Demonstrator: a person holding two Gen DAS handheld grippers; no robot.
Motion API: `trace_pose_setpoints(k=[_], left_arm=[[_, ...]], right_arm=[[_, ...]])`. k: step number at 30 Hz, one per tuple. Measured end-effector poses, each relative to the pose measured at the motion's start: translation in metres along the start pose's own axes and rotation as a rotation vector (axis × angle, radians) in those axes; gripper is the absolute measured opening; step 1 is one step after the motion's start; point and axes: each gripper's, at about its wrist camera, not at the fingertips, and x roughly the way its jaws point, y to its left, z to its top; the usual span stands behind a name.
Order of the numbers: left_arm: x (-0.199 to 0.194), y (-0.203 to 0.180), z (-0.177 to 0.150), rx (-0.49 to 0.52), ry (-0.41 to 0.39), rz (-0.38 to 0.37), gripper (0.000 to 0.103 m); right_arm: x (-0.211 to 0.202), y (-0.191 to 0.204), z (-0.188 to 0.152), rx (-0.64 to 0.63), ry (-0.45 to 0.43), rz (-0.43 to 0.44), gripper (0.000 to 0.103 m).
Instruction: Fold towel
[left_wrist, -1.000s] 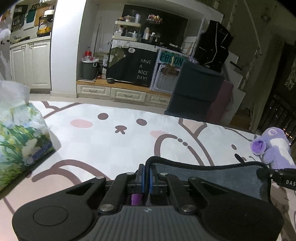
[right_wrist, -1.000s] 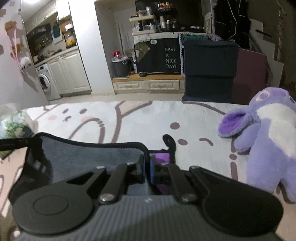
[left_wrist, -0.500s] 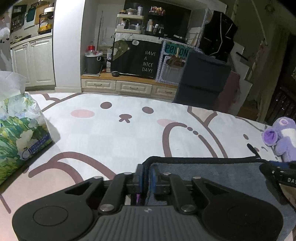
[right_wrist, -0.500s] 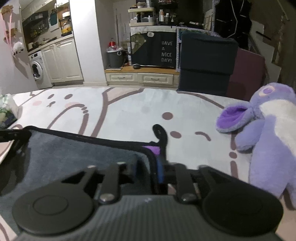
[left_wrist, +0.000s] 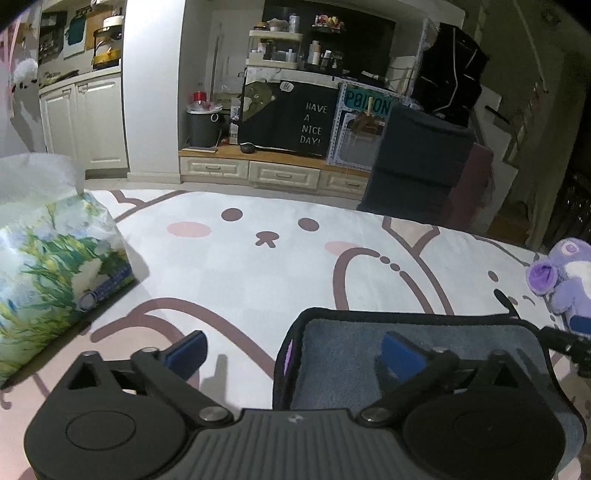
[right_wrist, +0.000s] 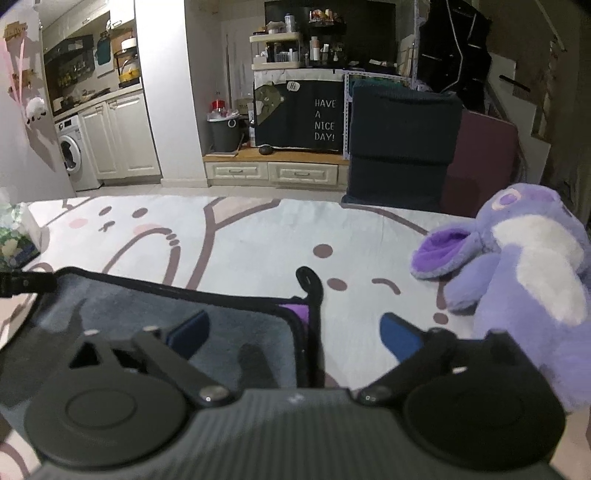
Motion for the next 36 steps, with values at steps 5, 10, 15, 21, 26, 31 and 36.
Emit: trace_pose_setpoints(k=[5,10,15,21,26,31,36], left_arm=[[-0.017,-0.004,0.002,0.034,-0.004,0.011,0.103],[-0.037,-0.008,0.003,0.054,-0.010,0.016,0.103],[-0.056,-0.012,0.004,0.049,-0.008,0.019,0.103],[-0.085,-0.019,0.007,0.061,-0.028,0.022,0.103],[-0.109,-0.024,0.006,0.070,-0.026,0.015,0.103],[-0.135,-0.026,0.005,0.064,-0.039,0.018,0.103],[-0.160,-0.028,0.002,0.054,-0.060,0.015,0.103]], right_arm=[[-0.017,0.005,0.004,0.018,-0.011,0.018,0.103],[-0.040,0.014,0.007,0.023,-0.027,0.033,0.103],[-0.062,0.024,0.010,0.017,-0.038,0.045,0.103],[-0.090,0.031,0.012,0.016,-0.047,0.042,0.103],[-0.115,0.032,0.013,0.028,-0.054,0.037,0.103],[-0.143,0.033,0.013,0.056,-0.071,0.036,0.103],[-0.170,0.035,0.012,0.067,-0.101,0.036,0.103]])
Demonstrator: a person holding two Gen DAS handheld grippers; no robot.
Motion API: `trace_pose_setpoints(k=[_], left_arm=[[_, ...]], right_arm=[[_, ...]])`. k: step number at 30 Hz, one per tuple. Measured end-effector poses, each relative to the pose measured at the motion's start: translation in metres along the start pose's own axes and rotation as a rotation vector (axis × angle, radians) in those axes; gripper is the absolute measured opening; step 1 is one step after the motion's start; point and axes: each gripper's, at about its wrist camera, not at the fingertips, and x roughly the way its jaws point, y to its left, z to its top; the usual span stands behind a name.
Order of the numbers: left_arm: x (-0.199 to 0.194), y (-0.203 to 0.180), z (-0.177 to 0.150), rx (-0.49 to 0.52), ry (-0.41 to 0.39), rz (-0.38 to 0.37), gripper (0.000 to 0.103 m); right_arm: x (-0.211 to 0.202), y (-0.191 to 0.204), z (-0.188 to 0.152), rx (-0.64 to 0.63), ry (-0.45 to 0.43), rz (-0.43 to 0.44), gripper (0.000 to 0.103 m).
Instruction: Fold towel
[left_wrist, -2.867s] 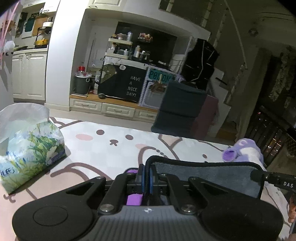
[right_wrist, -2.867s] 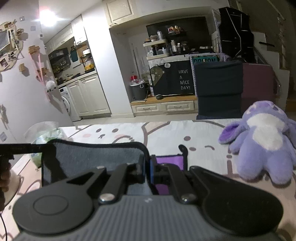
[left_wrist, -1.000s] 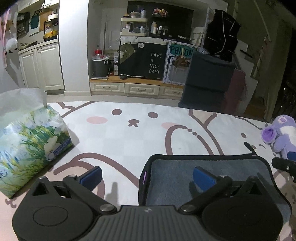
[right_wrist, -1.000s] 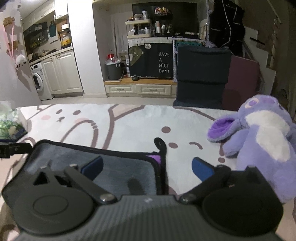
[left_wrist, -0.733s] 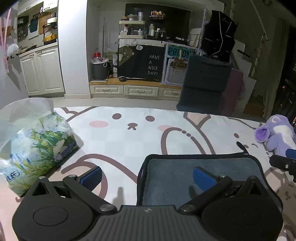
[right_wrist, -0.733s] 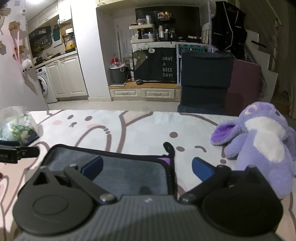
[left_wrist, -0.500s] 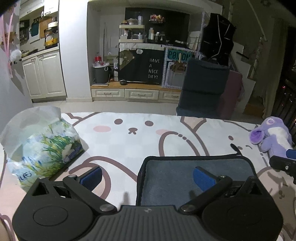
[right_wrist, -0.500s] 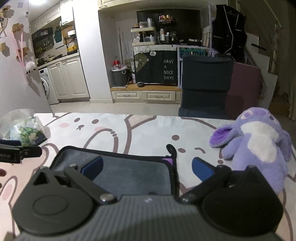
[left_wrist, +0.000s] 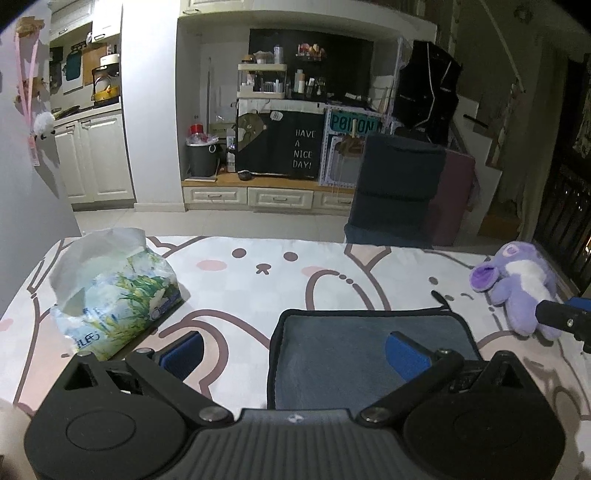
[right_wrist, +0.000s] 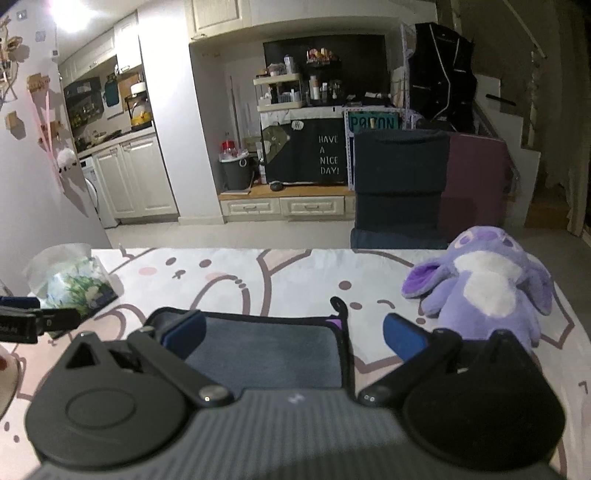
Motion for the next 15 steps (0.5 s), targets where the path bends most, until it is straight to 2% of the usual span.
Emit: trace_pose_setpoints(k=[8,15], left_arm=[[-0.033,-0.013,-0.007,0.054,-0.034,0.015,0.103],[-0.062,-0.021,-0.015,0.049,-0.062,0.015,0.103]], right_arm=[[-0.034,-0.001,-0.008,0.001,-0.017,-0.001,0.103],[-0.067,-0.002,-0.012,0.020,-0.044,0.002,0.103]])
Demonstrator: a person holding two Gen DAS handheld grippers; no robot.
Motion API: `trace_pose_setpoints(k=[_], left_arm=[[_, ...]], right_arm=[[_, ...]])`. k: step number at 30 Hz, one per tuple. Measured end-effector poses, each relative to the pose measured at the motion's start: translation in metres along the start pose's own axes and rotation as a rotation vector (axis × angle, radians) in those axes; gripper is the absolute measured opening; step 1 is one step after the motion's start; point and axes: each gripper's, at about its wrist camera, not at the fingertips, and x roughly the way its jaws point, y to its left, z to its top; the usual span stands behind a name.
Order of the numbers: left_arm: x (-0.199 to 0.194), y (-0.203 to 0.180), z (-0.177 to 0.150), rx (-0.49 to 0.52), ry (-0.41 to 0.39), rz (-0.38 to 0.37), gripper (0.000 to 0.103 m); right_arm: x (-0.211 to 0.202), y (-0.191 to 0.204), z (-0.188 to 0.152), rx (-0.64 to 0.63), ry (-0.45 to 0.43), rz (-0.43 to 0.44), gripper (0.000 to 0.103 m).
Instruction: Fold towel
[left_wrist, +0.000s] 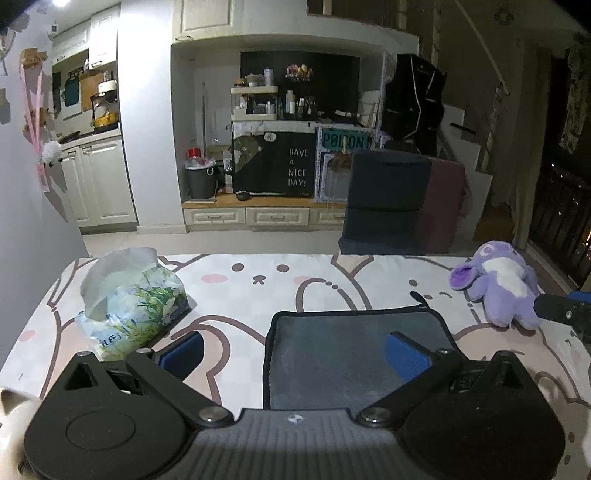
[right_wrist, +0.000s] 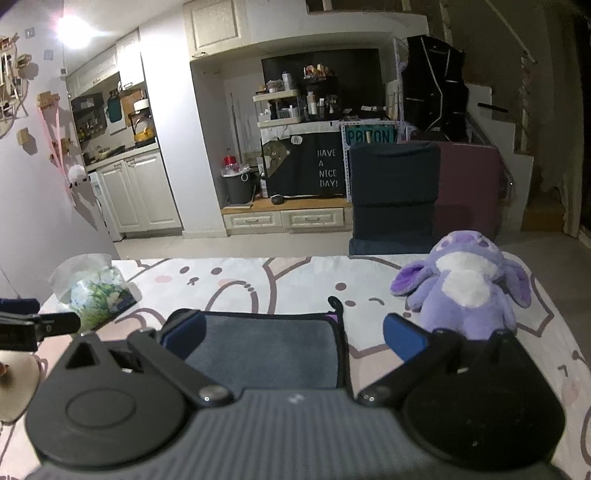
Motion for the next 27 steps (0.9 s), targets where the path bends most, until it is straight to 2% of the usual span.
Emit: trace_pose_setpoints(k=[11,27], left_arm=[[-0.047,-0.001,-0.013,-0.039,-0.034,-0.006,0.103],[-0.104,-0.006,-0.034,-0.010,-0.042,-0.055,0.103]], right_arm=[[-0.048,0.011,-0.014,-0.021,-0.005,0.000,0.103],[-0.111,0.032,-0.032,-0.050,-0.033,0.053,0.103]])
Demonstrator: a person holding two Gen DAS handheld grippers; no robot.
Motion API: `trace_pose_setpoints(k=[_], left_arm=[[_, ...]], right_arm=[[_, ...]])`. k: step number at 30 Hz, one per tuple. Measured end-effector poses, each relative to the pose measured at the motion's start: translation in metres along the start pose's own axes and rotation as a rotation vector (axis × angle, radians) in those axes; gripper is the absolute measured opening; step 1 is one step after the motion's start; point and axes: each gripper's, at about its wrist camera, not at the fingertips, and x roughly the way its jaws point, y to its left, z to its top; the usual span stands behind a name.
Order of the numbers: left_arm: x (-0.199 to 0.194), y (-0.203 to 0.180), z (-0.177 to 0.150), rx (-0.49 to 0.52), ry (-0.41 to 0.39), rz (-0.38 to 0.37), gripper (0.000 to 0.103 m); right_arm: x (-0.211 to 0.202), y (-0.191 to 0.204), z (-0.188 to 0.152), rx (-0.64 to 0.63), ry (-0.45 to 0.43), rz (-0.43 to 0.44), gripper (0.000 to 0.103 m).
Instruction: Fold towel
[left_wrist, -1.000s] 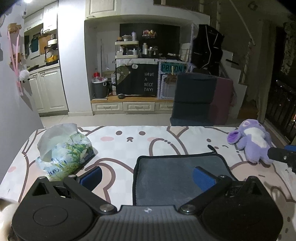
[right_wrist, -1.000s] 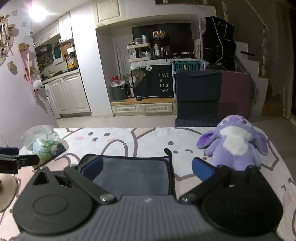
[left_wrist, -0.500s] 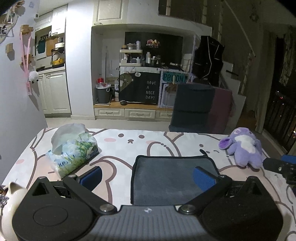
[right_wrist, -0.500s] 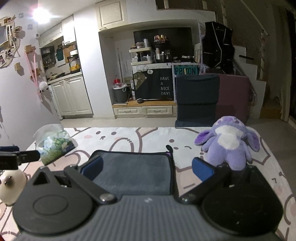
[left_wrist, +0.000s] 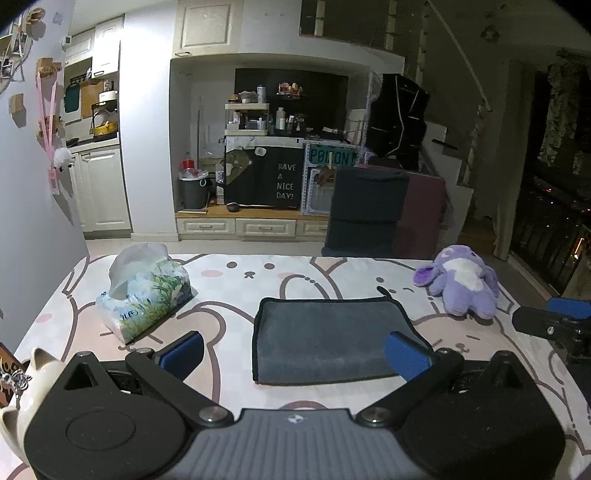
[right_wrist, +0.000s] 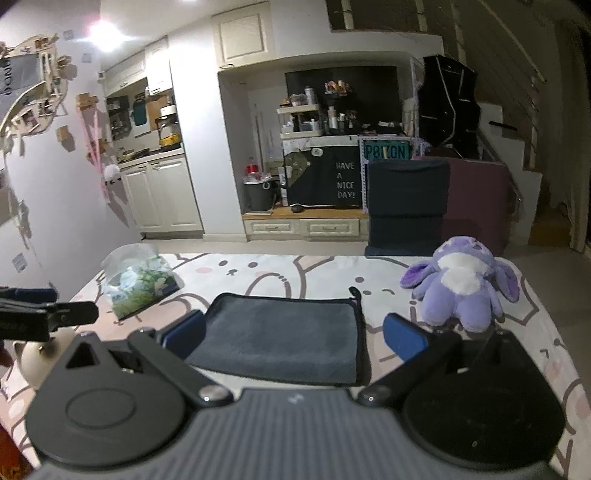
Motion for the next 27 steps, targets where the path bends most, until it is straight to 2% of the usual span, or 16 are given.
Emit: trace_pose_setpoints(k=[15,27], left_arm=[[-0.047,0.000,-0.021,0.019,-0.009,-0.040,0.103],[-0.076,0.001,-0.043,0.026,-0.029,-0.040,0.103]], right_arm=[[-0.049,0.007,-0.020,-0.013,-0.024,0.100,0.103],[-0.086,0.007,-0.044,-0.002,-0.058,0.122,0.103]])
